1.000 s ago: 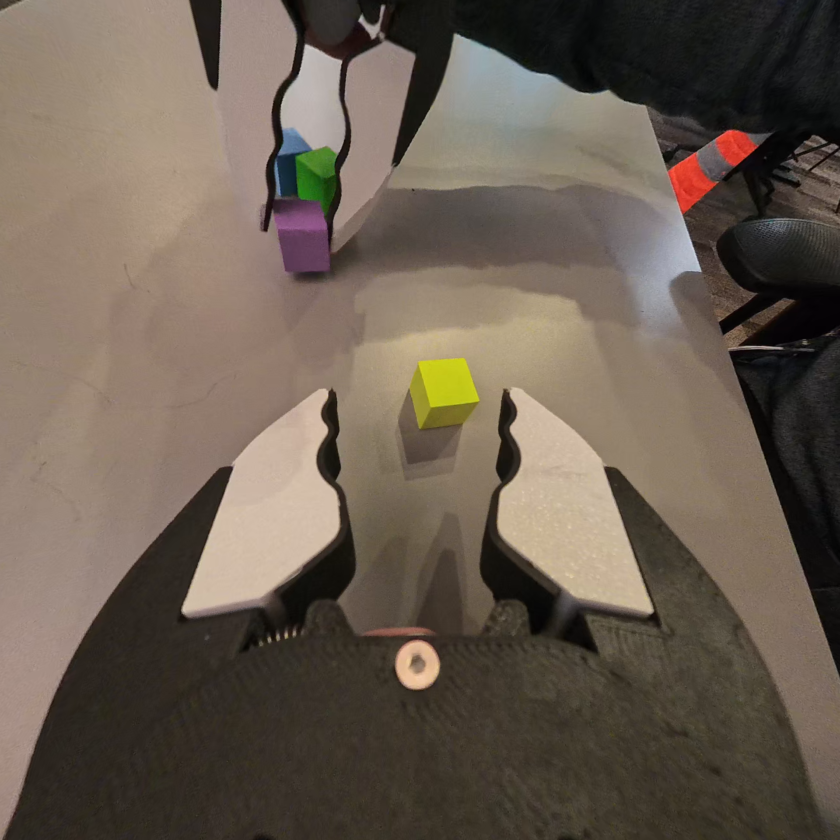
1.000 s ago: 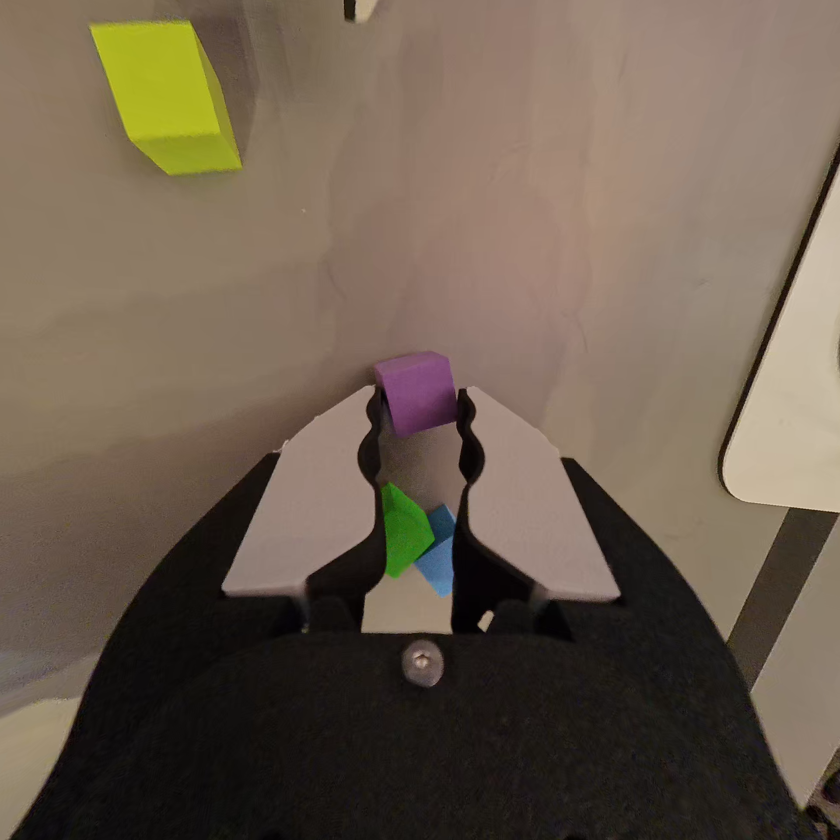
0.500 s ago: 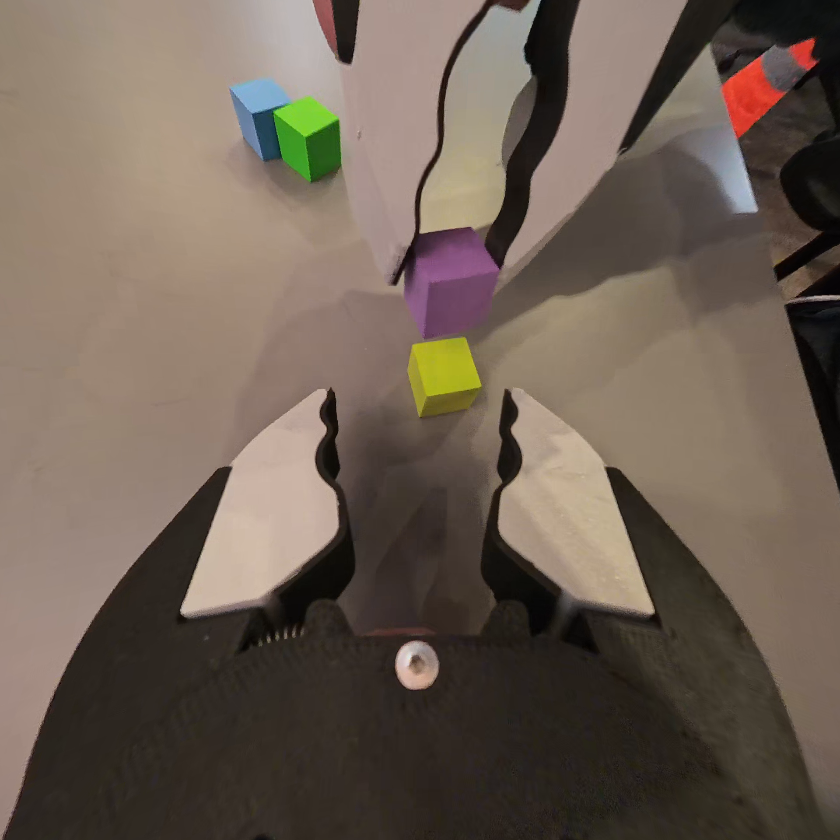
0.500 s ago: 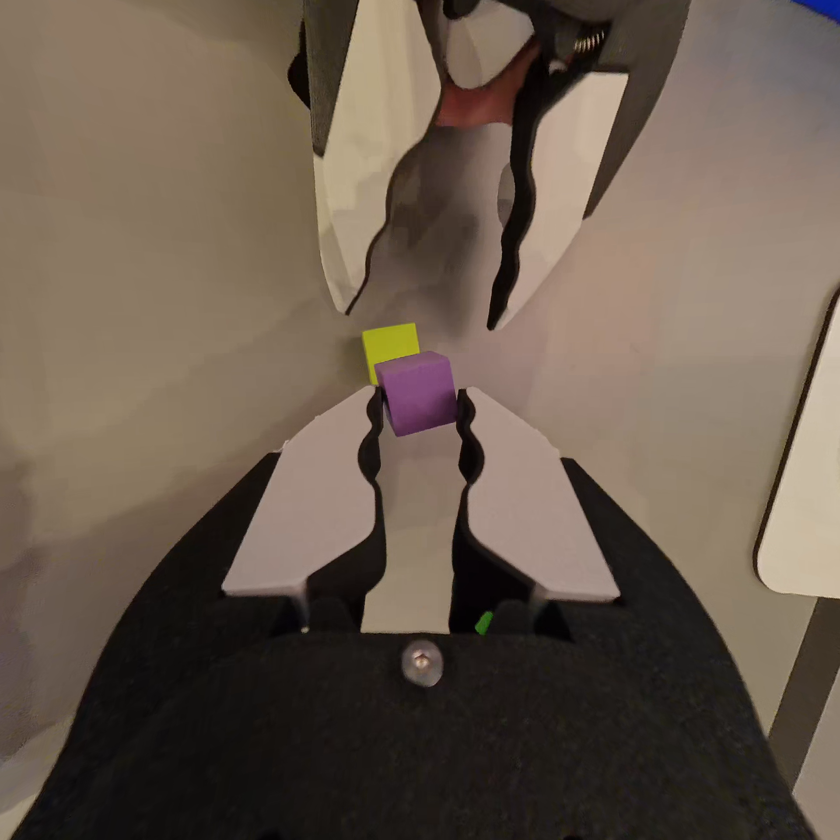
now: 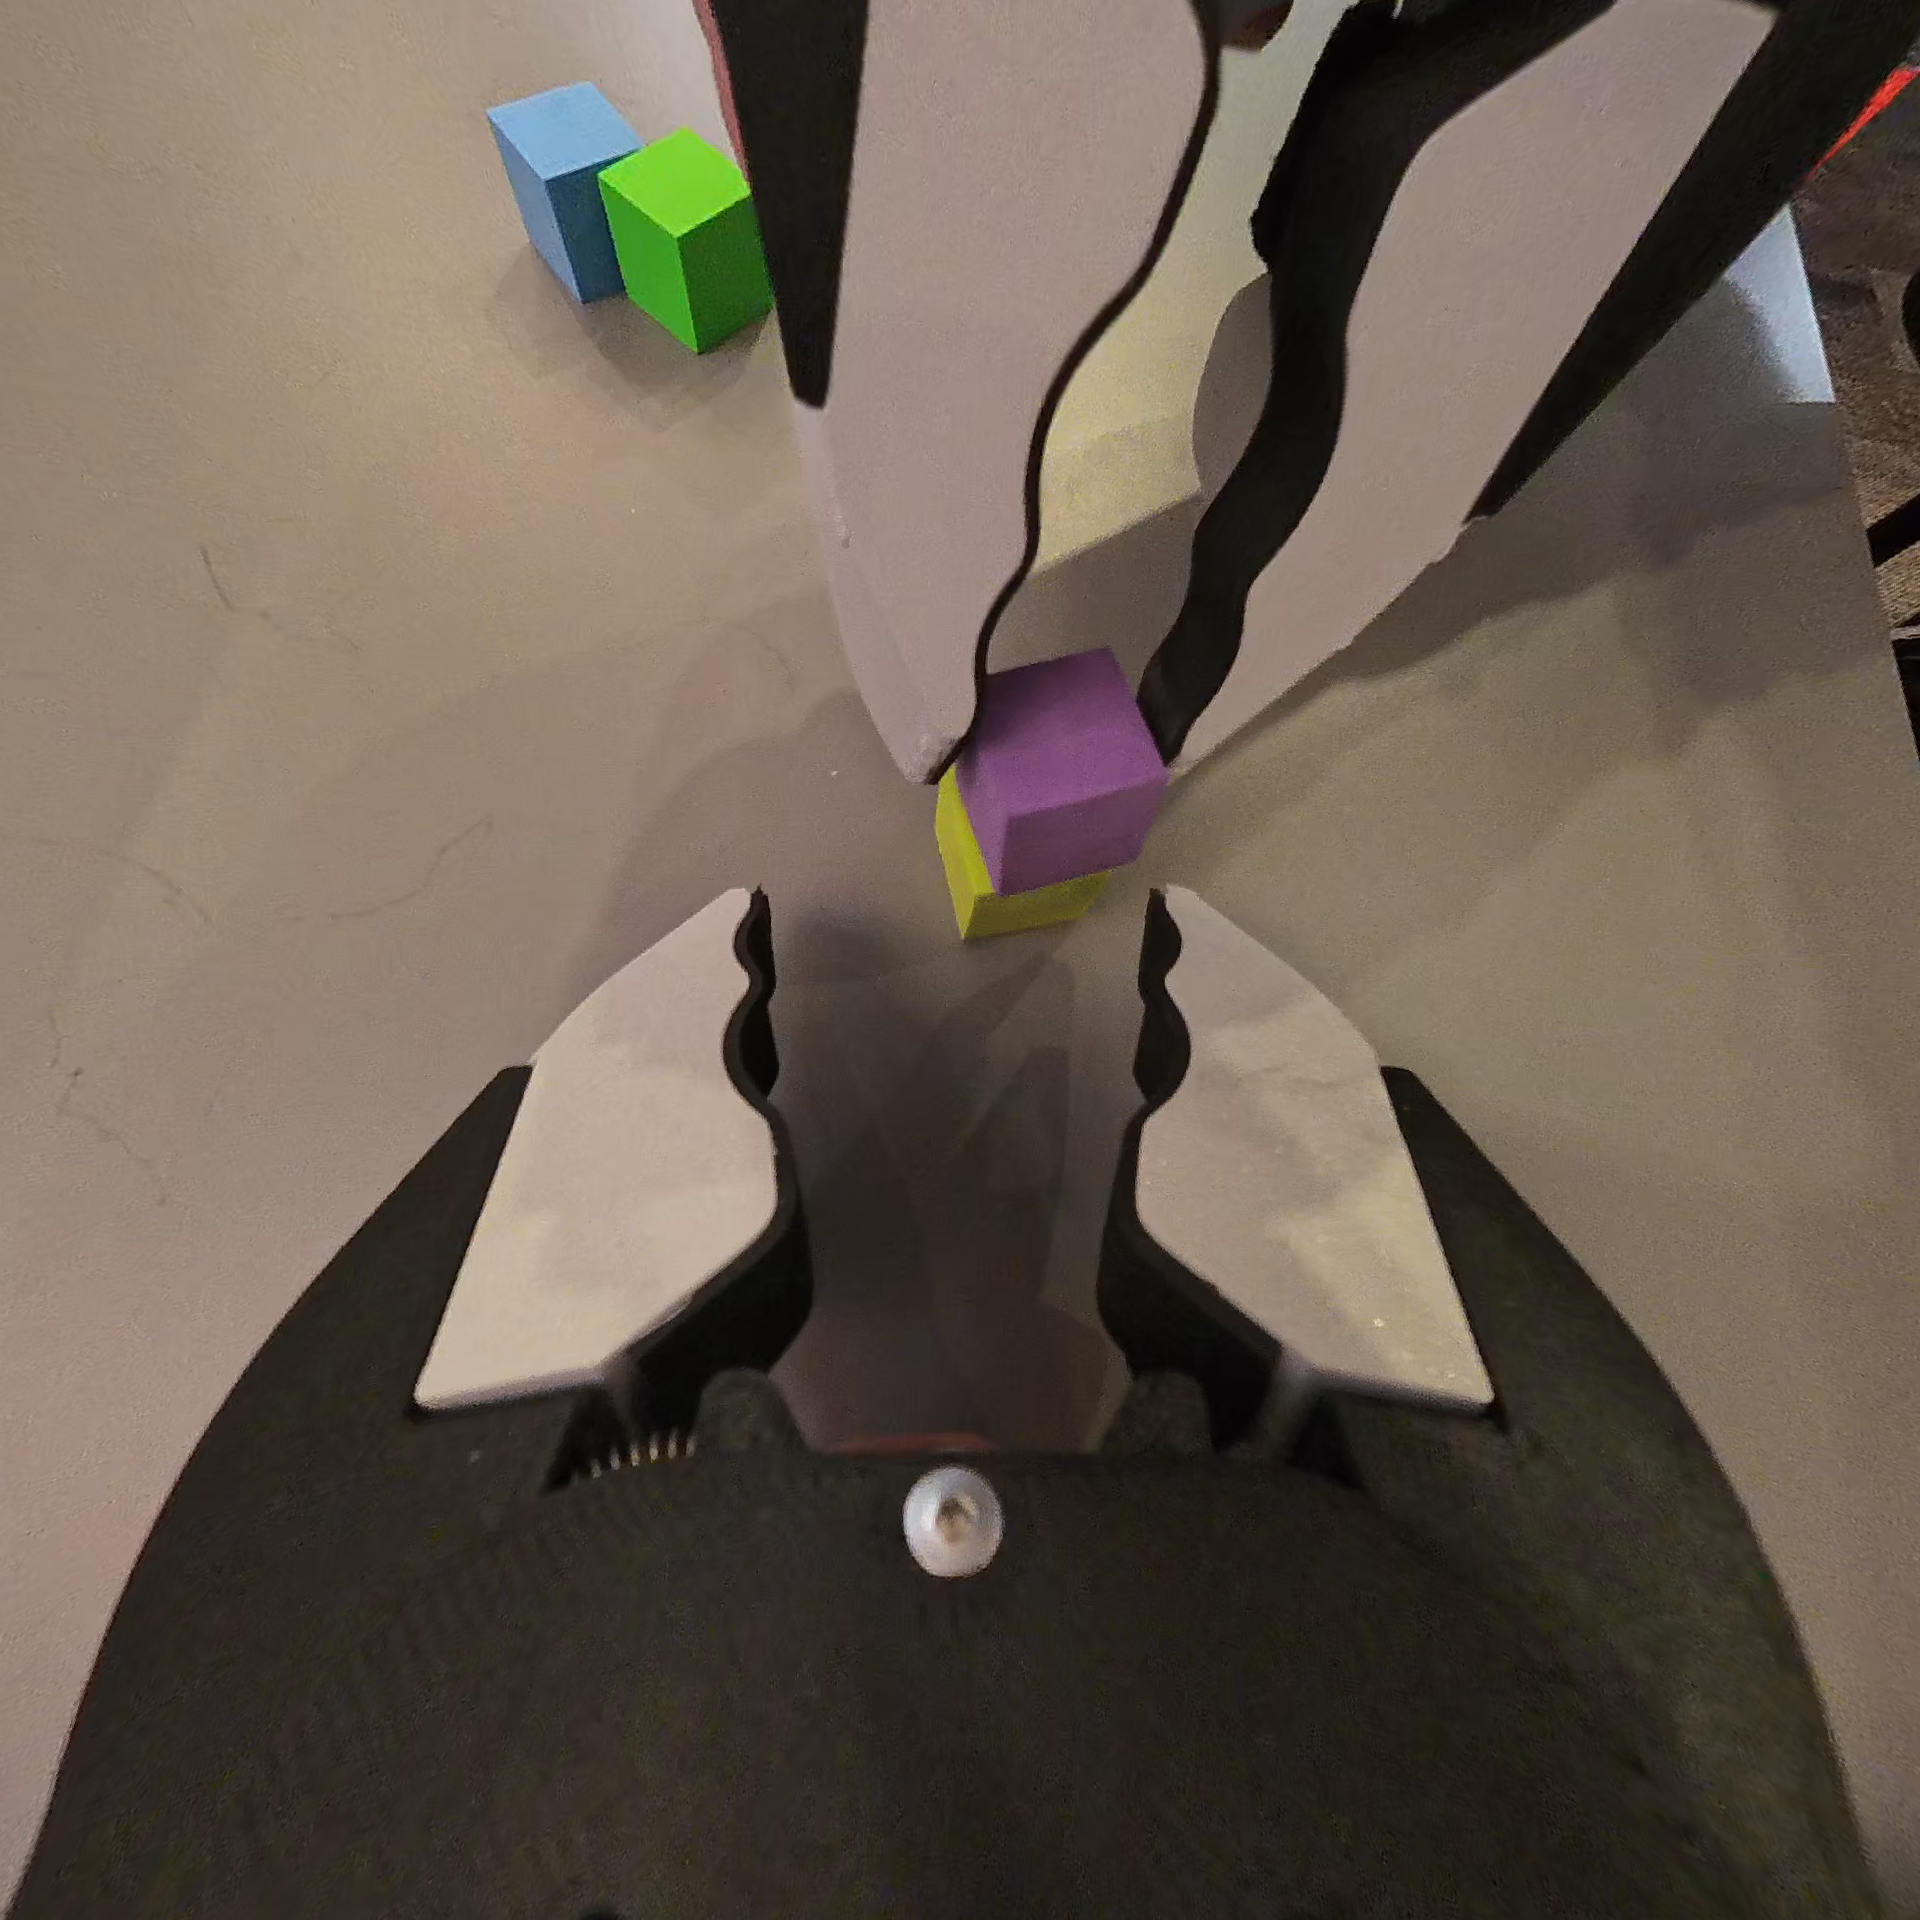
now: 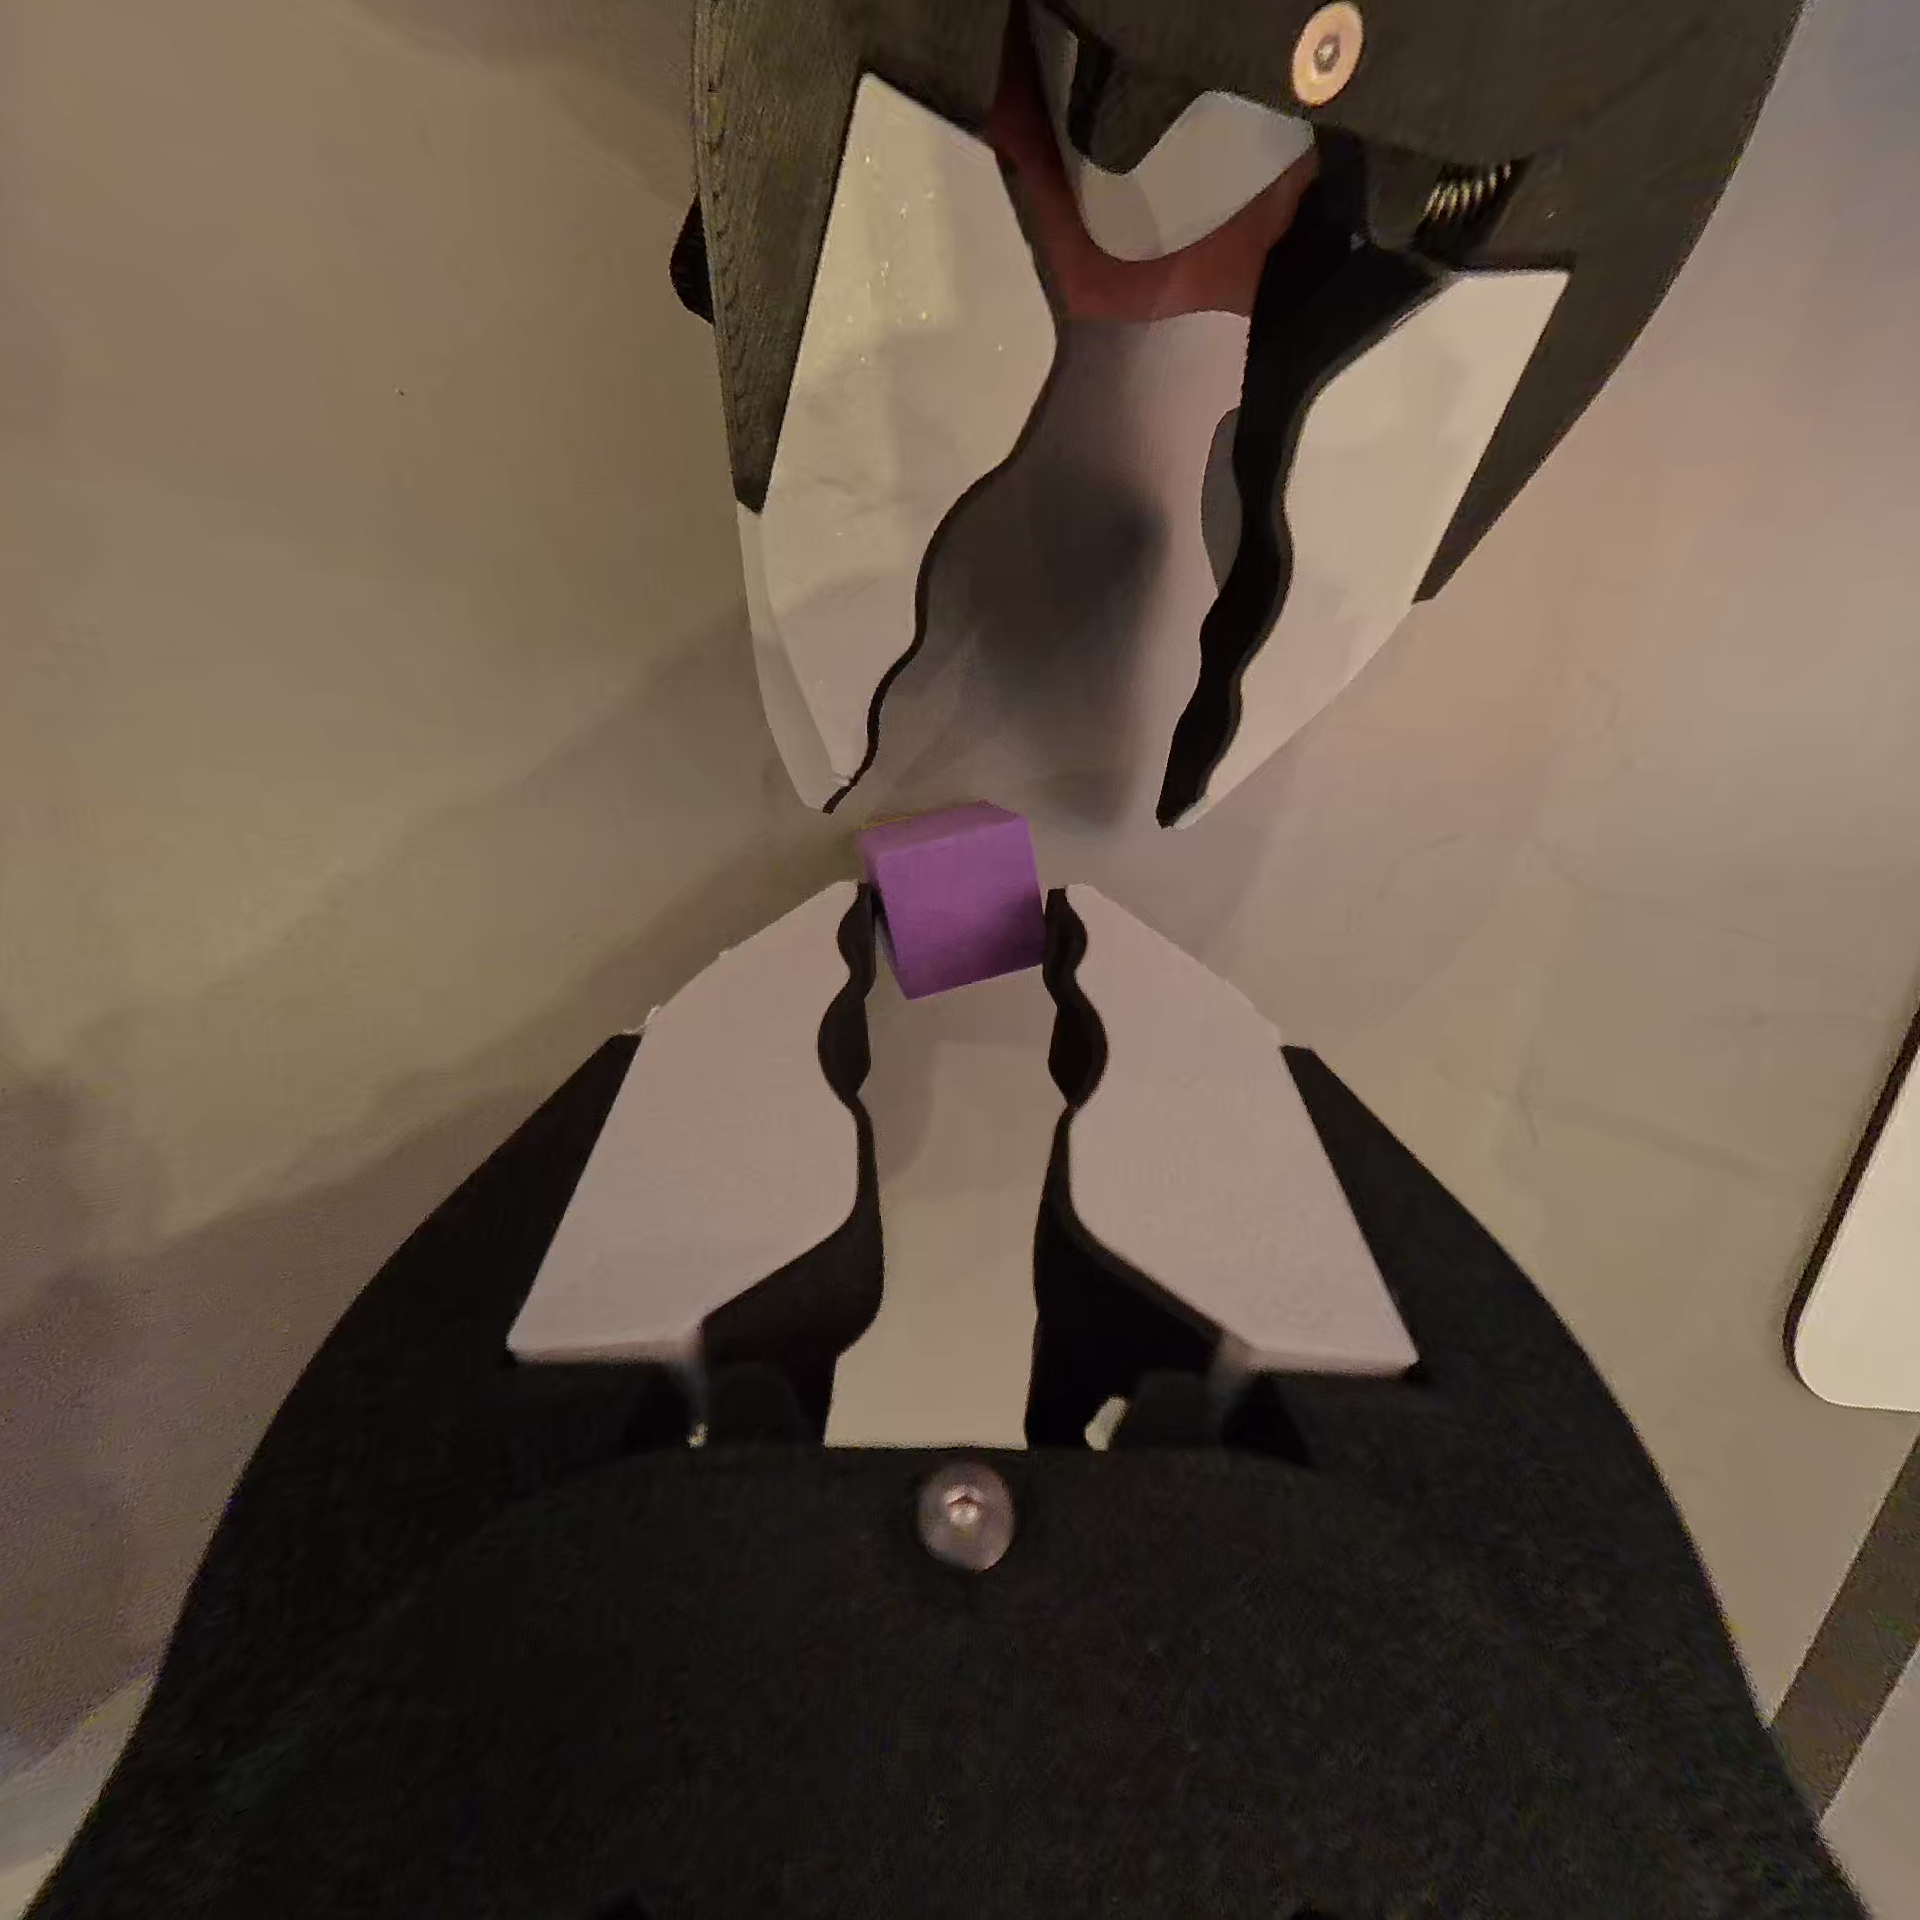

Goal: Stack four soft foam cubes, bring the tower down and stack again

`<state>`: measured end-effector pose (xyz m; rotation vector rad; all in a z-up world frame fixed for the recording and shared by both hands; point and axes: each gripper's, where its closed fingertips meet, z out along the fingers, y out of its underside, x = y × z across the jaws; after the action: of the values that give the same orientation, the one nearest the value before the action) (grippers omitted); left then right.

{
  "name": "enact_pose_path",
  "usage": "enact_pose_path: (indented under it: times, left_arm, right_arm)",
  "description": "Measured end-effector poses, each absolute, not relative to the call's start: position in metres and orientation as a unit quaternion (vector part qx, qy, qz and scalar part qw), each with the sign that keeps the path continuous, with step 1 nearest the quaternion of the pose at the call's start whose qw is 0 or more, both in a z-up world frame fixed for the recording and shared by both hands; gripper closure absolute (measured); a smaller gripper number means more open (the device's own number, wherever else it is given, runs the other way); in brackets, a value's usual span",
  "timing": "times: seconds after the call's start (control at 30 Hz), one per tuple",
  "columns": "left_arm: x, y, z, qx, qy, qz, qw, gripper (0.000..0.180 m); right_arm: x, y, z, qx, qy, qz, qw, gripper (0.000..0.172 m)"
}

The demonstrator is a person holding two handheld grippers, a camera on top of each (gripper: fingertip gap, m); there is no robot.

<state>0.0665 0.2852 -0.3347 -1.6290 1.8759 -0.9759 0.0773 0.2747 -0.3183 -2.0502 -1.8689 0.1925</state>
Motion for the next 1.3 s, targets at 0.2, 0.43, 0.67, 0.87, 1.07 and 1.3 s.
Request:
enact_pose_path:
  times: [0.2,0.43,0.67,0.87,1.07,1.3]
  left_arm:
    - [0.066,0.286,-0.335,-0.594,0.682,-0.356,0.234,0.113]
    - [0.067,0.286,-0.334,-0.594,0.681,-0.359,0.234,0.113]
    - [0.067,0.289,-0.331,-0.595,0.675,-0.353,0.256,0.108]
    - [0.055,0.295,-0.326,-0.594,0.669,-0.353,0.273,0.101]
    - [0.044,0.326,-0.291,-0.605,0.594,-0.399,0.350,0.115]
    - [0.056,0.358,-0.275,-0.632,0.546,-0.346,0.428,0.115]
  right_arm:
    - [0.076,0.275,-0.320,-0.726,-0.658,0.075,0.185,0.141]
    - [0.078,0.275,-0.314,-0.731,-0.649,0.077,0.198,0.125]
    - [0.106,0.285,-0.290,-0.756,-0.594,0.073,0.265,0.127]
    - [0.146,0.284,-0.287,-0.789,-0.524,0.086,0.311,0.130]
    - [0.199,0.290,-0.296,-0.821,-0.449,0.069,0.346,0.131]
    - [0.249,0.308,-0.301,-0.825,-0.376,-0.011,0.422,0.130]
